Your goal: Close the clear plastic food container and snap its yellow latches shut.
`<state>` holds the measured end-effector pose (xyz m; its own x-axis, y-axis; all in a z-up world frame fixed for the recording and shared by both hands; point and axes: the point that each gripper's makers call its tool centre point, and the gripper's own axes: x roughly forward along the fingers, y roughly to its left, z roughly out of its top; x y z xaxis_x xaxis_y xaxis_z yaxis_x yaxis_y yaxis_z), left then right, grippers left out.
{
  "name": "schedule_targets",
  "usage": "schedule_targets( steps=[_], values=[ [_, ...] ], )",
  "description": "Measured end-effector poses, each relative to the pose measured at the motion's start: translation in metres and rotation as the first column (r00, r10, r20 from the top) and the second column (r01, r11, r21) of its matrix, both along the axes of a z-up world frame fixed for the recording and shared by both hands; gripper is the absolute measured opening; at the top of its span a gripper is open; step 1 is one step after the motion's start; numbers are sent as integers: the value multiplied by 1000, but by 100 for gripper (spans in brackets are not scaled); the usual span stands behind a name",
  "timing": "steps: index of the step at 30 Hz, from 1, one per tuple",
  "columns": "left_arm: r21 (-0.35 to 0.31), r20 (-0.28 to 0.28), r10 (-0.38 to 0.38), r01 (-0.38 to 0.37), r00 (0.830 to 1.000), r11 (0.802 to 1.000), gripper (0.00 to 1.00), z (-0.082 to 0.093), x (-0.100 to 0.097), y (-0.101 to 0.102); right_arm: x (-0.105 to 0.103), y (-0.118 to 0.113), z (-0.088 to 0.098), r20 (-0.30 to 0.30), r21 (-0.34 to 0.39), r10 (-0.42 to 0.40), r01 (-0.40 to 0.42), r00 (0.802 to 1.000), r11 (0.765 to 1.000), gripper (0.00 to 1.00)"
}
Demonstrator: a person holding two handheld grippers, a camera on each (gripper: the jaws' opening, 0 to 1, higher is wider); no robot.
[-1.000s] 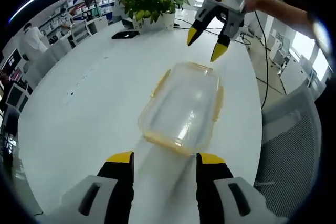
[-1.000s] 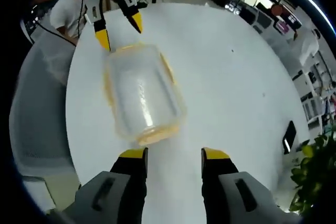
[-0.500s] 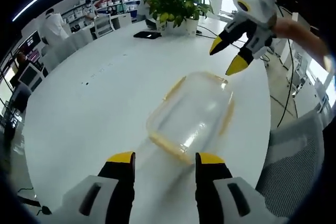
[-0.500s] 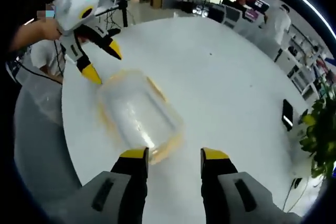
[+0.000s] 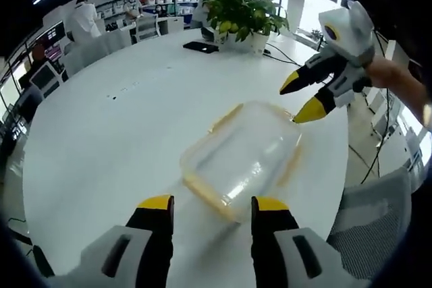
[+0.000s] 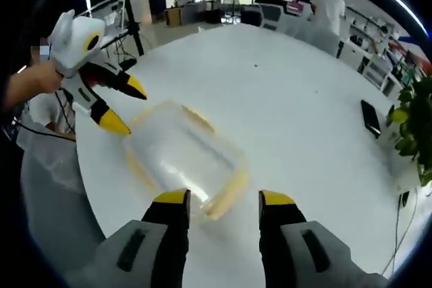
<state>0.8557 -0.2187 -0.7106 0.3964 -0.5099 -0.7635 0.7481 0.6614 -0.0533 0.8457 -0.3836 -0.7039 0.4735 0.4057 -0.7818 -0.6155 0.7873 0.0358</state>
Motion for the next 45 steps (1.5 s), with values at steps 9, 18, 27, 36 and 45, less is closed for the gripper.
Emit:
schedule_targets(
  steps=[9, 18, 27, 36, 45],
  values=[
    [-62, -61, 49, -53, 997, 997, 41, -5, -4, -5, 3, -4, -1, -22, 57, -80, 81, 997, 995, 39],
    [-124, -139, 104, -122, 985, 985, 39, -9, -7, -4, -2, 6, -12, -78, 105, -81, 89, 994, 990, 38],
    [-160, -171, 101, -129, 980, 979, 36, -10, -12, -16, -2, 11, -15, -124, 145, -89, 107, 988, 984, 38],
    [-162, -180, 112, -141, 977, 977, 37, -11, -12, -17, -4, 14, -15, -147, 143, -98, 119, 984, 983, 39],
    [-156, -184, 129, -159, 974, 975, 36, -11, -10, -18, -1, 17, -18, -189, 171, -132, 164, 973, 971, 39]
  ],
)
